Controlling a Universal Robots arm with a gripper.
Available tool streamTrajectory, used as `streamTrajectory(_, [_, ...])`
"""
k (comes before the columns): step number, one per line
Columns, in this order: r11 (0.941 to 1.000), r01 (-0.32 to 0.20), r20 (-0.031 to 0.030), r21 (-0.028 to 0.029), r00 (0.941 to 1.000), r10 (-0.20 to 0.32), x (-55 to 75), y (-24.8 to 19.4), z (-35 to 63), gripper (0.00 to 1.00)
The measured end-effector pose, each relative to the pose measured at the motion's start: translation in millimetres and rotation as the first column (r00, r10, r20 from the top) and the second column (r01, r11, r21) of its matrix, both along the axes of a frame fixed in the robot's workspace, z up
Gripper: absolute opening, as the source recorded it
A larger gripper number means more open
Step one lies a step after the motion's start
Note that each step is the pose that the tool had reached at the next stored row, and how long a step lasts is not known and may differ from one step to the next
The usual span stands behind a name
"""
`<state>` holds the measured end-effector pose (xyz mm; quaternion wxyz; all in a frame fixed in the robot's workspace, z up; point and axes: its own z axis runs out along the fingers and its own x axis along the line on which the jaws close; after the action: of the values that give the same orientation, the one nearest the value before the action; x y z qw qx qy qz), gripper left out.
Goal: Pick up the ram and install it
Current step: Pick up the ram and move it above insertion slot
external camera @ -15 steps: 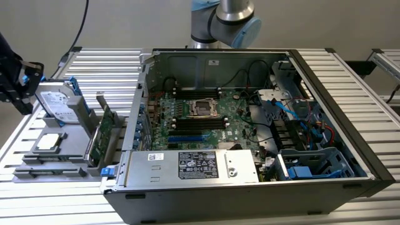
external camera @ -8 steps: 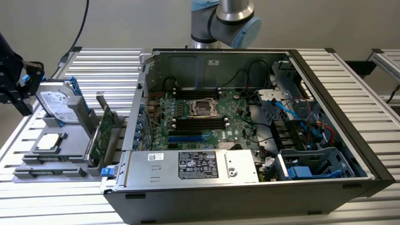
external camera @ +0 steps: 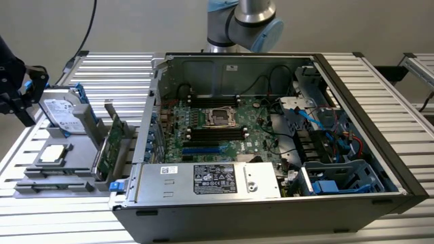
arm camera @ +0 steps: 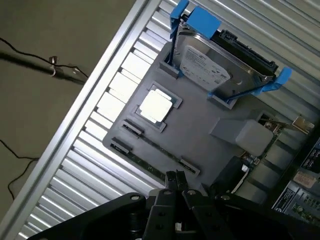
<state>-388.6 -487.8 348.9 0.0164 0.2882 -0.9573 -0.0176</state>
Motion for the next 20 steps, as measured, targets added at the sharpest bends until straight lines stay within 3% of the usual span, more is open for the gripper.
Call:
streamTrajectory(5, [0.9959,-0.090,-0.0009,0.0001,0.9959,0.090,0.0,0.0,-0.9,0.11])
streamTrajectory(10, [0.9836,-0.180,-0.0044,-0.0002,0.9836,0.180,0.0,0.0,-1.6,0.11])
streamTrajectory(14, [0.9679,-0.251,-0.0080,-0.0002,0.9679,0.251,0.0,0.0,-2.1,0.11])
streamTrajectory(20, [0.9349,-0.355,-0.0136,0.0000,0.9348,0.355,0.0,0.0,-2.9,0.11])
